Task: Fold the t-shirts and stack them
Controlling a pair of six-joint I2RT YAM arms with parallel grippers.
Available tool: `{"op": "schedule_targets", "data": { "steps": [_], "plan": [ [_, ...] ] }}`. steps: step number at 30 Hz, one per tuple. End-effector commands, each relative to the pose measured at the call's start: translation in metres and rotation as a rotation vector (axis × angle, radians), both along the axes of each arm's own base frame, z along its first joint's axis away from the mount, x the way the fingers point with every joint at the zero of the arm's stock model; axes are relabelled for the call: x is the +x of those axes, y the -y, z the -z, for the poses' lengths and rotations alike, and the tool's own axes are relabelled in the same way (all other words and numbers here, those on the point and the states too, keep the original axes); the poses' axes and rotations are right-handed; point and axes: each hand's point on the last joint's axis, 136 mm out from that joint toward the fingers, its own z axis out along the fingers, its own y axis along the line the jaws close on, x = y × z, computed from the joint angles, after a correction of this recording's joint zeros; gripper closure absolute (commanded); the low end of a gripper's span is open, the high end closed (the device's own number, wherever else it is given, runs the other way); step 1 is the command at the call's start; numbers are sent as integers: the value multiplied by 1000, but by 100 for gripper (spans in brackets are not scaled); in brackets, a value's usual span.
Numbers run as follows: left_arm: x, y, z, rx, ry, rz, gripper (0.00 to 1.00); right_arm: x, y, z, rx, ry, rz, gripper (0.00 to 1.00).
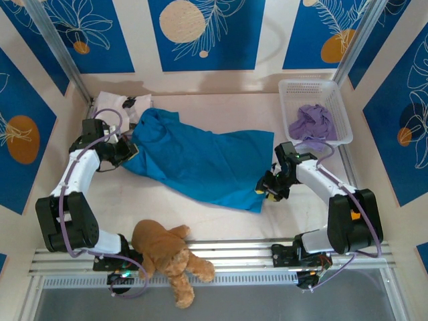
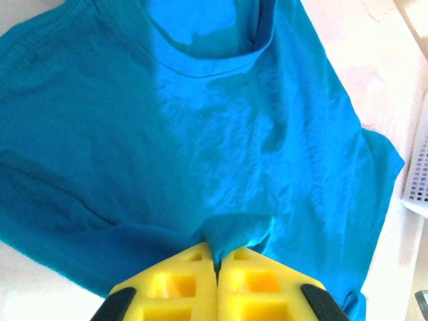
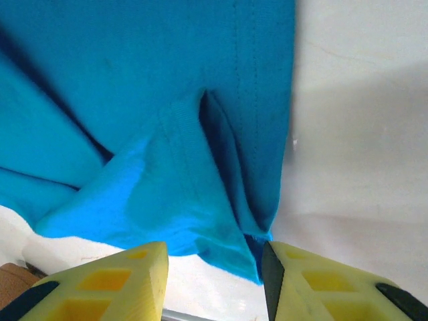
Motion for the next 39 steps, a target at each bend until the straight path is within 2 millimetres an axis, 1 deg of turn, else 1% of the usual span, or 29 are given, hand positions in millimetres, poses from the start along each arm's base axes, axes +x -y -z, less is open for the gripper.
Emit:
{"op": "schedule_targets", "data": {
  "steps": [1,4,7,10,12,14,17,18,20,24,26,28,30,31,33,35,37,38,39],
  "plan": [
    [-9,0,-2,7,-1,11,100,5,-4,3,29,10,3,58],
    [-11,-1,-1,14,-2,11,100,10,-3,4,31,48,-13,58],
    [-12,-1,0,16,-6,14,100,16,-7,6,55,69,-31,60],
    [-14,-1,2,16,-12,13,100,19,-13,9,85,56,-43,64],
    [-14,-1,2,16,-13,11,100,20,-15,11,96,53,-47,70],
    [-15,-1,1,18,-13,11,100,22,-15,9,98,53,-42,80],
    [-15,-1,-2,22,-9,11,100,24,-14,0,92,71,-43,96],
    [-13,-2,-4,23,-5,11,100,25,-13,-4,90,78,-43,100],
    [-9,-2,-9,21,8,9,100,30,-12,-17,95,104,-39,100],
    [11,-4,-32,15,44,11,100,54,-3,-53,110,183,-19,100],
    [23,-5,-48,13,71,9,100,68,3,-75,118,230,-11,100],
    [35,-6,-72,12,115,7,100,80,11,-101,110,289,0,100],
    [42,-10,-97,30,162,0,100,86,20,-124,86,337,14,100],
    [42,-12,-109,43,184,-8,100,85,25,-134,73,354,26,100],
    [39,-16,-127,59,221,-26,100,75,32,-147,61,370,52,100],
    [30,-20,-132,65,230,-40,100,54,33,-147,60,355,80,100],
    [14,-21,-123,72,198,-45,100,23,30,-135,67,301,115,100],
    [7,-21,-114,77,173,-44,100,8,28,-126,65,265,126,100],
    [-4,-21,-101,90,135,-43,100,-9,24,-115,62,223,136,100]
  ]
}}
